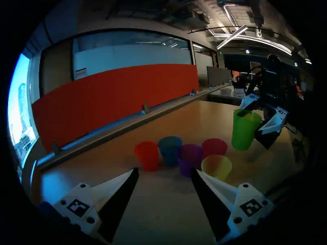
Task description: Pour water
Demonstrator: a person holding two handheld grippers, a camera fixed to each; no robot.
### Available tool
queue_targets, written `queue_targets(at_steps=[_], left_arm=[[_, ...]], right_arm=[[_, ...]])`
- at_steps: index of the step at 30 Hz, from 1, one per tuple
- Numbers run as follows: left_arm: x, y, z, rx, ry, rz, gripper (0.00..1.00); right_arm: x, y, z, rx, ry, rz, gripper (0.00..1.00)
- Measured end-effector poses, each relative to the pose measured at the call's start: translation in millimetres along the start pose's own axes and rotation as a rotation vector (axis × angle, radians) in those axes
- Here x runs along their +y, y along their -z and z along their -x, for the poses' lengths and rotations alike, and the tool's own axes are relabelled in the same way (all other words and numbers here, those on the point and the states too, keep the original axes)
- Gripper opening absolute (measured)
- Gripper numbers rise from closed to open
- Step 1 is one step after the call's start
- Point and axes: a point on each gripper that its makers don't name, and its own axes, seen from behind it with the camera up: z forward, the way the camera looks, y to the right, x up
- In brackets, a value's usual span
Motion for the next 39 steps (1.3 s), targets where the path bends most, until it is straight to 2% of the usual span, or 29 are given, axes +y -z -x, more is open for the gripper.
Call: queue_targets(at_steps=[6,14,20,32,39], left_arm=[[0.9,-10.8,-2,-0.006,-0.005,0.017,0.93],[6.2,-25.7,-9,-0.005,-0.013,0.070,0.94],[2.0,-38.5,-11,-0.013,-0.019,0.082,0.94],[1.5,-66.6,-13,-0.040,-0.027,0.110,0.93],[-6.8,-85.2,-13,-0.044,-0.024,0.098,0.94]], right_arm=[[0,2.5,-19,0.081,-0.007,0.010,0.91],[6,7.2,-31,0.123,-0.014,0.025,0.91],[8,11.8,-33,0.126,-0.002,0.027,0.91],[10,15.7,-34,0.122,0.005,0.030,0.91],[14,20.6,-30,0.114,-0.001,0.035,0.91]])
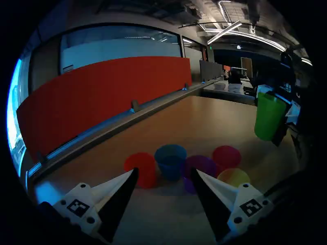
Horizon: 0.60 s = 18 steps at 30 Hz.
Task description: Pour water
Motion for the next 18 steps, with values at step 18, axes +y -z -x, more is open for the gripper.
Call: queue_targets(at_steps=[18], left_arm=[[-9.9,-28.4,29,-0.068,0.019,-0.004,0.94]], right_arm=[[10,3.3,8,-0.019,-0.005,0.006,0.91]])
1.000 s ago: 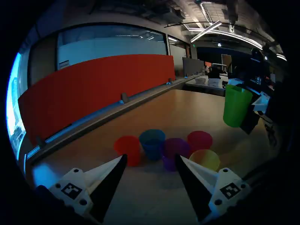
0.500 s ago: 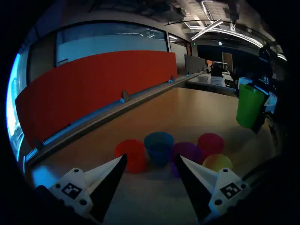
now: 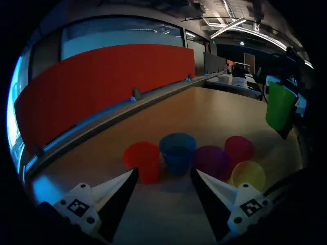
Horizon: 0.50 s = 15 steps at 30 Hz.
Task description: Pour water
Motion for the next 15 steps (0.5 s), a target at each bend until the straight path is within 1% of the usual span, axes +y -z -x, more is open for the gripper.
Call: queue_targets(at_steps=[5,15], left_arm=[[-1.7,-3.4,5,-0.016,-0.002,0.000,0.93],[3.0,-9.0,13,-0.058,-0.016,0.027,0.93]], right_arm=[[-1,-2.0,0,-0.004,0.000,-0.003,0.91],[-1,-2.8,1,-0.008,0.004,-0.004,0.91]])
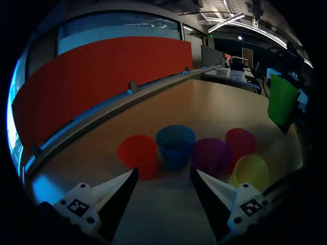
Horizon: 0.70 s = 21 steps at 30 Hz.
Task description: Pour water
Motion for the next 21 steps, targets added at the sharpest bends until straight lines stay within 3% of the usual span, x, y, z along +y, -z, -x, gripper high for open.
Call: queue_targets(at_steps=[21], left_arm=[[8.4,-14.9,6,-0.071,-0.038,0.057,0.93]], right_arm=[[5,4.4,7,-0.008,-0.001,0.009,0.91]])
